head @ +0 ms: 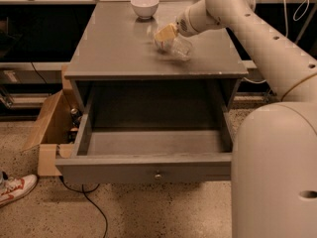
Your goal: Pick water bottle from top drawer and place on counter
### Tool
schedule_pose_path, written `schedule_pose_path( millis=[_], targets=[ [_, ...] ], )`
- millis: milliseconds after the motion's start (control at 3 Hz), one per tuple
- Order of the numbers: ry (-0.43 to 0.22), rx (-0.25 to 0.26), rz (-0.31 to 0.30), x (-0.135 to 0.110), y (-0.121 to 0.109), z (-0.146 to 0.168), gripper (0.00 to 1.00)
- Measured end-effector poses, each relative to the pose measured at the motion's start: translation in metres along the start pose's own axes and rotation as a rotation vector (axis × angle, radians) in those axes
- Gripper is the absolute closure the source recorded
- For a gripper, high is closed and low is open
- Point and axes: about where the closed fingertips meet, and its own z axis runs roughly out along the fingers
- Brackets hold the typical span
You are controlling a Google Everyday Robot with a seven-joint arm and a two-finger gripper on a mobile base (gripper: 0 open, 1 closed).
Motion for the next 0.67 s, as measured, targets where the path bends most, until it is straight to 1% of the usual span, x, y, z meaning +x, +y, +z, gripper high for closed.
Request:
schedule_pose_path(
  millis=[333, 667],
  targets=[
    [-0.016, 0.002, -0.005, -0.005, 0.001, -0.003, 0.00],
    [-0.084, 0.033, -0.031, -0.022, 0.001, -0.033, 0.00]
  ],
)
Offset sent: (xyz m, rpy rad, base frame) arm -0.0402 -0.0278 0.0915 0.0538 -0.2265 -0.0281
